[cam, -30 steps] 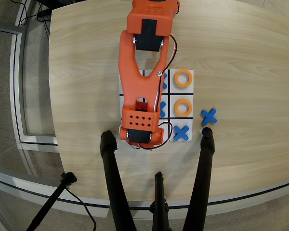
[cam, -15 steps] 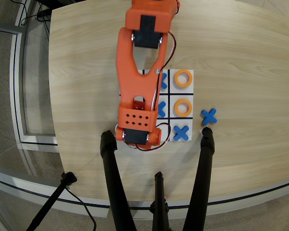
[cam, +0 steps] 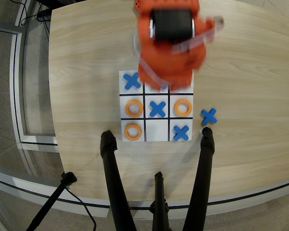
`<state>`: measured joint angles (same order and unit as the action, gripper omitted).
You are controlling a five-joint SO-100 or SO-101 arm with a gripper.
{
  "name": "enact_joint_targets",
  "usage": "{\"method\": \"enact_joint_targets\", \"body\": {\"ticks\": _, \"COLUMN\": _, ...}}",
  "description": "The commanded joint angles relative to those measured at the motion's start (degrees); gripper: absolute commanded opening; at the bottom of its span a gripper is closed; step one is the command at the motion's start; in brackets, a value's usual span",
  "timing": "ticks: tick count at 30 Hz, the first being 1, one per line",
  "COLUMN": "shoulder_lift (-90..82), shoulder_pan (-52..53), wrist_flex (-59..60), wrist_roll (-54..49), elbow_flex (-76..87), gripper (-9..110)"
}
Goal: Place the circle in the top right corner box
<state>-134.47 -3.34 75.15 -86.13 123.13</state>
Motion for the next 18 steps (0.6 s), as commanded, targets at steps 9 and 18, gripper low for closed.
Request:
{"method": "enact_joint_targets", "body": {"ticks": 9, "shoulder_lift": -52.03, "shoulder_pan": -2.29, "wrist_flex": 1.85, "wrist_roll": -4.57, "elbow_flex": 54.76, "gripper": 8}}
{"method": "enact_joint_targets", "body": {"ticks": 18, "shoulder_lift": -57.92, "shoulder_pan": 0.35, "wrist_flex": 1.76, "wrist_roll": -3.69, "elbow_flex": 60.38, "gripper": 0}}
